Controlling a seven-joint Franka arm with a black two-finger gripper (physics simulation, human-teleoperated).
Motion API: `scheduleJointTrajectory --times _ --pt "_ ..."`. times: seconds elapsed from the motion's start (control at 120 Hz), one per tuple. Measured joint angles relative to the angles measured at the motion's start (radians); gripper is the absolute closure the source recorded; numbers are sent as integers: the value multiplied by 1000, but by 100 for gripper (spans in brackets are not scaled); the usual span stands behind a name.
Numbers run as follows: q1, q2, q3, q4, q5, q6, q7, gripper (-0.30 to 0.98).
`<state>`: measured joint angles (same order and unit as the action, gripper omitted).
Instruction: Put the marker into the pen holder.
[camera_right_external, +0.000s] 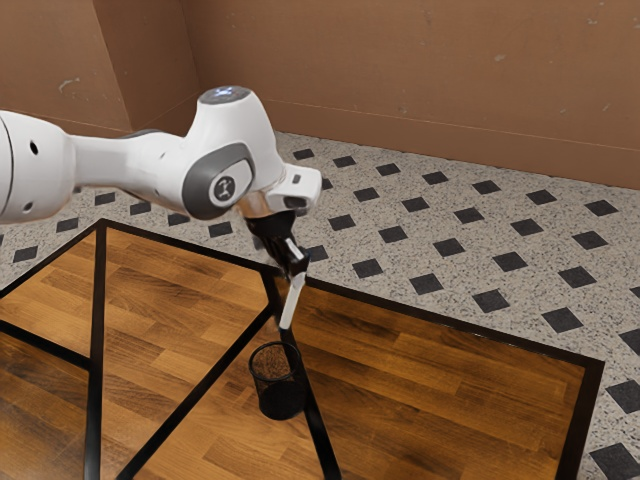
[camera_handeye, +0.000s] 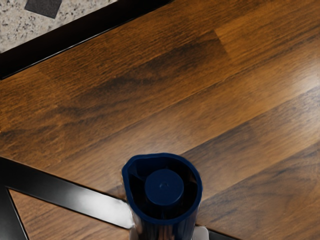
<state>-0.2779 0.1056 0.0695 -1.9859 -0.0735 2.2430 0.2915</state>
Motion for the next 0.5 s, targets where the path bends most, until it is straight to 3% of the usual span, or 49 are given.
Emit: scheduleJointTrajectory --times 0.267,0.5 --pt "-81 -180 3 -193 0 13 -57 79" --pt "-40 -235 16 -268 -17 18 -83 79"
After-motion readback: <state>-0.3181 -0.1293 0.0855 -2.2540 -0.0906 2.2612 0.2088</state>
